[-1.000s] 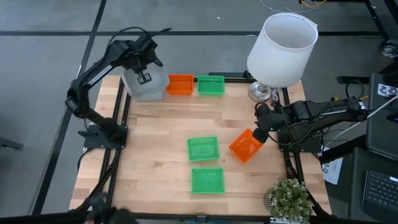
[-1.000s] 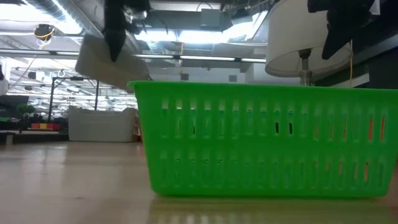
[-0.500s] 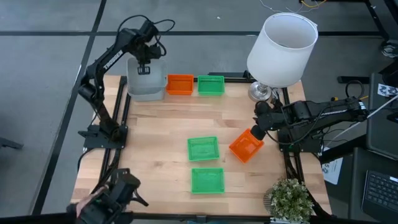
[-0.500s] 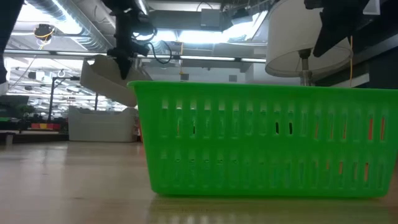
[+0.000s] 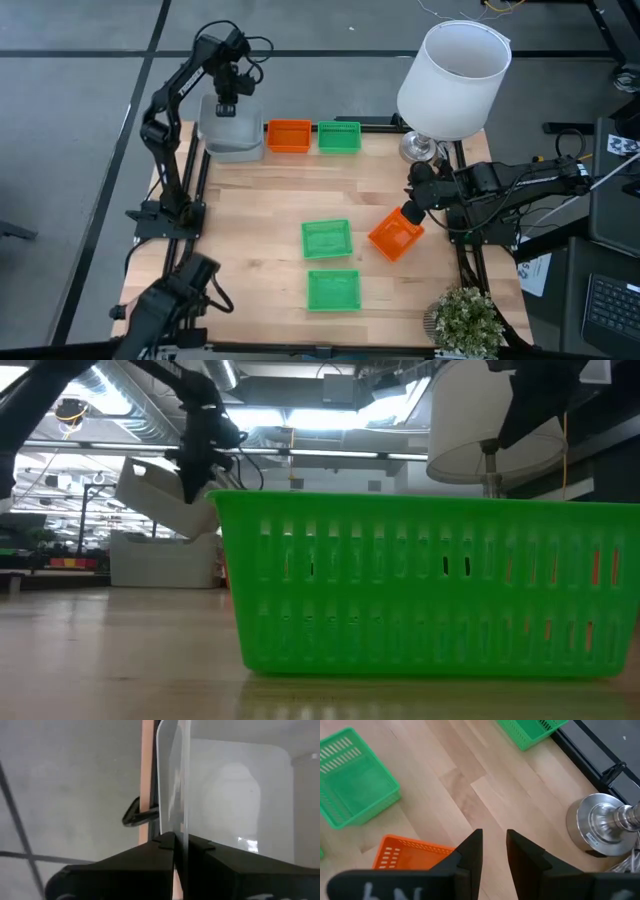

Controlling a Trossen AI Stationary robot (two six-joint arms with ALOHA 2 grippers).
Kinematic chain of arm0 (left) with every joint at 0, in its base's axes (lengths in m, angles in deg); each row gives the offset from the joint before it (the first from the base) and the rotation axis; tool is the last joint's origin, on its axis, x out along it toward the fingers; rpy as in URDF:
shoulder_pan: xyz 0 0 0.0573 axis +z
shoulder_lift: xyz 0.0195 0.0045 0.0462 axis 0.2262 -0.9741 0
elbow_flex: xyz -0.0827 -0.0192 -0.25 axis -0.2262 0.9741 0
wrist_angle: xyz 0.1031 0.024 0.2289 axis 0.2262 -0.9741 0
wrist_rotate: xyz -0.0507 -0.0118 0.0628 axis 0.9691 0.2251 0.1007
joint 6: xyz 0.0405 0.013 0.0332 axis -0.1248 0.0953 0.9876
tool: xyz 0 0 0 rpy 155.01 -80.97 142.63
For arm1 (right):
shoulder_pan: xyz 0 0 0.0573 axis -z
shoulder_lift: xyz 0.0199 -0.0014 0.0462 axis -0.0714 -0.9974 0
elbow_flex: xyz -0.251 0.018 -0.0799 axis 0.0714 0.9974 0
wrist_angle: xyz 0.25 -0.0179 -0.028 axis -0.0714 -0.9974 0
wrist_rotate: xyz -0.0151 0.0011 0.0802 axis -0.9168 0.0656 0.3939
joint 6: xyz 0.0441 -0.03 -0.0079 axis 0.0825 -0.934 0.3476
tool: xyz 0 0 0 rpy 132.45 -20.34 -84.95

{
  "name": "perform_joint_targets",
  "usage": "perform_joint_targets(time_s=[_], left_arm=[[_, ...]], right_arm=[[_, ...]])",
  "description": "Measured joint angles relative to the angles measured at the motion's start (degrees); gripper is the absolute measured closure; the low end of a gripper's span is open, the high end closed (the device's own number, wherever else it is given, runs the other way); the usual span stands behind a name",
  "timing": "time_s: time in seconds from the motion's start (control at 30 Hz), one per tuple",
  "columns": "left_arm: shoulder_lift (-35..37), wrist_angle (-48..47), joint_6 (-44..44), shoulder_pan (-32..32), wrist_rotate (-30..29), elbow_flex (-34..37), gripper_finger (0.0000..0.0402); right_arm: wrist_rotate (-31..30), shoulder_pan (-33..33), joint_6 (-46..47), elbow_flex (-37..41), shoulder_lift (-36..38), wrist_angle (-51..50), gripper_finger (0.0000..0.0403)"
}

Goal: Stack baskets by color
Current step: Stack the bottom gray bin on the top gray bin

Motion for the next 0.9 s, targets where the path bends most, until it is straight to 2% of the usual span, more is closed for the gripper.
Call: perform_joint_targets(time_s=[0.4,0.6,0.9], left_arm=[[-5.8,1.8,-0.1,0.5,3.0,0.0,0.0401],[-6.2,2.7,-0.1,0.8,5.4,0.0,0.0401],[-6.2,3.3,-8.1,1.2,4.7,0.0,0.0386]], right_arm=[[0.0,0.0,0.0,0.0,0.0,0.1,0.0315],[0.0,0.0,0.0,0.0,0.0,0.1,0.0315],[0.0,0.0,0.0,0.0,0.0,0.1,0.0315]])
